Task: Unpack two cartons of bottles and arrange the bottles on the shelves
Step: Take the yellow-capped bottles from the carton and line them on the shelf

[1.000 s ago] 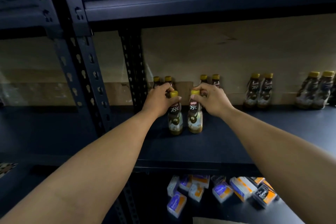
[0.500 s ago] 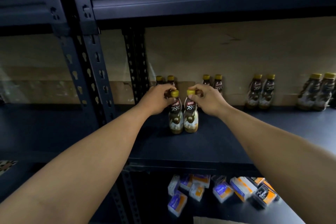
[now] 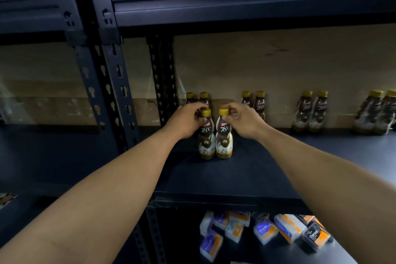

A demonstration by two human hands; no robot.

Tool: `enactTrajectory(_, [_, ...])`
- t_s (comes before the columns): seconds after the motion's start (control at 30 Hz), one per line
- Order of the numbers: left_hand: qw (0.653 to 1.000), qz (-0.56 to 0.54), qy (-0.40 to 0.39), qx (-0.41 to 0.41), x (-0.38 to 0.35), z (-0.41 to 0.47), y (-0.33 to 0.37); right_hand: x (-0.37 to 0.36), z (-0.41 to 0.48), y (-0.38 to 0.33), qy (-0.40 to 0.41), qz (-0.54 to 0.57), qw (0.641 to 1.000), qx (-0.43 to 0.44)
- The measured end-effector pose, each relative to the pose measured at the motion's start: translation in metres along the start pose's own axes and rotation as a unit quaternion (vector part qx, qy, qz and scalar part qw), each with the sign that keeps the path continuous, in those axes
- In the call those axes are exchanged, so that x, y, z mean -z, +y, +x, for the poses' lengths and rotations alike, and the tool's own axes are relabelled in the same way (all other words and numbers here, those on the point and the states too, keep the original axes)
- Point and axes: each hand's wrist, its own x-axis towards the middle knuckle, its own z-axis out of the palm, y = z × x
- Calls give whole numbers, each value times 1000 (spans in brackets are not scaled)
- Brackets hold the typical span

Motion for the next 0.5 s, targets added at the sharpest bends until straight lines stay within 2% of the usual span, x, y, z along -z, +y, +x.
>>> enactTrajectory(0.5, [999, -29, 9, 19, -16, 40, -16, 0, 31, 11, 15, 16, 1000, 4])
